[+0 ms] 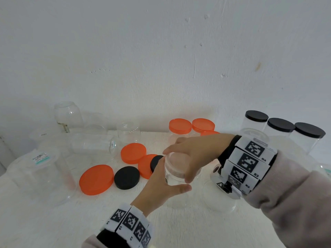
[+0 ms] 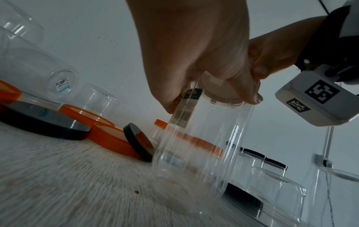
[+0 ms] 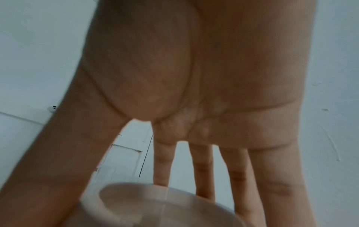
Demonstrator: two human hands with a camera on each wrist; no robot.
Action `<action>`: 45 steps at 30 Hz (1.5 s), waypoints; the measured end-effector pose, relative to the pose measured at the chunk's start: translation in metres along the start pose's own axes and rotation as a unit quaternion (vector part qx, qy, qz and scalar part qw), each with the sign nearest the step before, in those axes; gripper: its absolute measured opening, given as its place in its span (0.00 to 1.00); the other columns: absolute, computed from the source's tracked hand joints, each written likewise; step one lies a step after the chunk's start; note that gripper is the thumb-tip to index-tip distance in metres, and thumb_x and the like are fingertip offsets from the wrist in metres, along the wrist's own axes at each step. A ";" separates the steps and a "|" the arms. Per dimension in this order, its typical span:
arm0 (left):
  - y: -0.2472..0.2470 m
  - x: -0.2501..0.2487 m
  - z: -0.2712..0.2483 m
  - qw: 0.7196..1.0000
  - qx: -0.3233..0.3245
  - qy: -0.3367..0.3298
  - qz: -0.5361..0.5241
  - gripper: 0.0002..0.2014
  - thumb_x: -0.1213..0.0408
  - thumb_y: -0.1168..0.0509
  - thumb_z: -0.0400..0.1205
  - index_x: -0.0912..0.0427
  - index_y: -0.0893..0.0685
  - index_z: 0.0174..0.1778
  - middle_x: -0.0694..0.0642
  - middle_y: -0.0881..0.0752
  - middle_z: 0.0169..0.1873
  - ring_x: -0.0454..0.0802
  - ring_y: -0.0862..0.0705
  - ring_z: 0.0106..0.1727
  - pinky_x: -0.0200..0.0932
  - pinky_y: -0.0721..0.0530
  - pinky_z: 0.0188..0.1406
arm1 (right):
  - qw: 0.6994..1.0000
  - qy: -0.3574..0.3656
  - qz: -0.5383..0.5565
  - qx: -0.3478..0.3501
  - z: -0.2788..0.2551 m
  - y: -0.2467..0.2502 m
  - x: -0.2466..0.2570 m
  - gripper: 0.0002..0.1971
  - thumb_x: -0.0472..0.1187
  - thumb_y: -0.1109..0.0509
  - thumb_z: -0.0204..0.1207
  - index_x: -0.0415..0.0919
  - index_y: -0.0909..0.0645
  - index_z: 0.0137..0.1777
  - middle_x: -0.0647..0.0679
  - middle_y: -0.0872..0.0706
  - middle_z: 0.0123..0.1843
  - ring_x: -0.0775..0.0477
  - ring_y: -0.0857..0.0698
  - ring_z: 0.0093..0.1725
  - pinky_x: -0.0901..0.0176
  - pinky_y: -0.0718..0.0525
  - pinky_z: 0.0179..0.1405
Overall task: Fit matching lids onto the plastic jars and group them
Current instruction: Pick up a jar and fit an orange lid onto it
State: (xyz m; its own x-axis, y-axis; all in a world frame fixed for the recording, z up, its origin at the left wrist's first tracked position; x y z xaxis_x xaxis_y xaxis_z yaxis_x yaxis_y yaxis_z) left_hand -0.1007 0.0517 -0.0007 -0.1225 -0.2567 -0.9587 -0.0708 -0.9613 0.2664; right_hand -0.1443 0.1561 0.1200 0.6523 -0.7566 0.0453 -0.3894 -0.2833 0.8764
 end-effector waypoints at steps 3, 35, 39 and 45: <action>0.000 0.001 0.000 1.000 0.000 -0.001 0.001 0.40 0.50 0.19 0.65 0.24 0.39 0.62 0.16 0.27 0.54 0.17 0.28 0.60 0.14 0.29 0.49 | 1.000 0.000 -0.008 -0.001 0.000 -0.002 0.000 0.47 0.57 0.22 0.67 0.68 0.48 0.80 0.57 0.34 0.70 0.46 0.29 0.69 0.44 0.22 0.65; -0.004 -0.007 -0.010 0.999 -0.025 -0.039 -0.017 0.39 0.50 0.20 0.67 0.11 0.38 0.58 0.21 0.25 0.60 0.21 0.26 0.63 0.15 0.28 0.50 | 0.922 0.049 0.180 -0.339 0.003 -0.059 -0.015 0.38 0.66 0.32 0.70 0.61 0.37 0.80 0.69 0.36 0.72 0.55 0.39 0.62 0.64 0.38 0.62; -0.003 -0.006 -0.010 0.999 -0.018 -0.044 -0.010 0.38 0.50 0.20 0.67 0.11 0.38 0.58 0.22 0.25 0.60 0.23 0.26 0.64 0.15 0.28 0.52 | 0.909 0.049 0.215 -0.354 0.003 -0.061 -0.014 0.38 0.63 0.29 0.69 0.59 0.35 0.79 0.68 0.35 0.73 0.57 0.38 0.66 0.67 0.37 0.62; 0.002 -0.001 -0.002 0.999 0.022 -0.029 0.029 0.39 0.43 0.21 0.65 0.12 0.40 0.61 0.22 0.26 0.62 0.22 0.27 0.64 0.16 0.27 0.51 | 0.898 0.037 0.237 -0.368 0.002 -0.066 -0.013 0.39 0.65 0.30 0.68 0.58 0.35 0.79 0.67 0.35 0.75 0.56 0.37 0.71 0.63 0.34 0.69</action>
State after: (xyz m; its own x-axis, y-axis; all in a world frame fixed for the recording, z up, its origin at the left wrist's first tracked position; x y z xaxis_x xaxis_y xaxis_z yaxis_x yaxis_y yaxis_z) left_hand -0.0986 0.0495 0.0005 -0.1843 -0.3049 -0.9344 -0.1052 -0.9391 0.3272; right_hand -0.1287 0.1833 0.0609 0.5779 -0.6409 0.5051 -0.1171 0.5475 0.8286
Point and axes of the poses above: each hand's wrist, its own z-axis towards the middle knuckle, its own y-axis out of the back of the hand, x = y × z, the point moved 4 cm from there along z, towards the middle knuckle
